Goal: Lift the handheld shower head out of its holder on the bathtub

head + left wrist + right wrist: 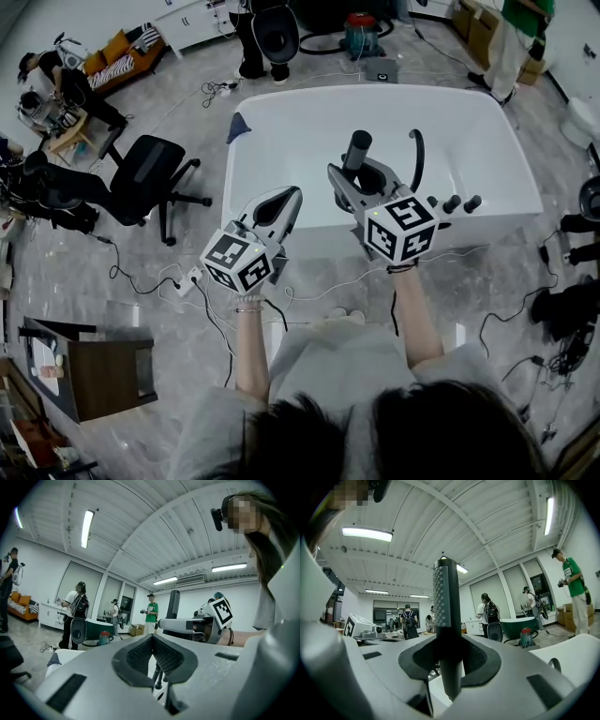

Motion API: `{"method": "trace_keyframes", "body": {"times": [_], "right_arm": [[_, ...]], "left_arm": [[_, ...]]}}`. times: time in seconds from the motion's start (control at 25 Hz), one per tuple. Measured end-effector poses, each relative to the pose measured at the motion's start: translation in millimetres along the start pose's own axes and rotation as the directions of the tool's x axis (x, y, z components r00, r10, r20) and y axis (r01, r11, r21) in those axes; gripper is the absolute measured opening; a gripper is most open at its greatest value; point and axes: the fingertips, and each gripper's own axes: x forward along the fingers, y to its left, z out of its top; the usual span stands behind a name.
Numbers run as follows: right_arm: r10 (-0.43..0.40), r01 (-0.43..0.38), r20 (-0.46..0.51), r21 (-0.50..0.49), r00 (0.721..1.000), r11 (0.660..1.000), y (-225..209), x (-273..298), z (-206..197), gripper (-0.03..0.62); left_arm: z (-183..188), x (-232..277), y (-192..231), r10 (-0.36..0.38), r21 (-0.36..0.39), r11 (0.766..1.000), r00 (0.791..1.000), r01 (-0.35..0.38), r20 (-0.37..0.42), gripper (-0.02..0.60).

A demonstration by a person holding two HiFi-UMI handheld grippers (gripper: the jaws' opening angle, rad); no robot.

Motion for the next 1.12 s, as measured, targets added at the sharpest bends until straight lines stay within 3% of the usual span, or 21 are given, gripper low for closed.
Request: {"method": "trace_keyframes", "body": {"times": [1.12], "right_arm": [[-0.050, 0.050, 0.064, 0.002, 0.997, 0.999, -2, -16, 6, 0.121]], "left_arm": [[8, 14, -13, -0.070, 0.010, 0.997, 0.997, 0.070, 0.025, 0.005]]}}
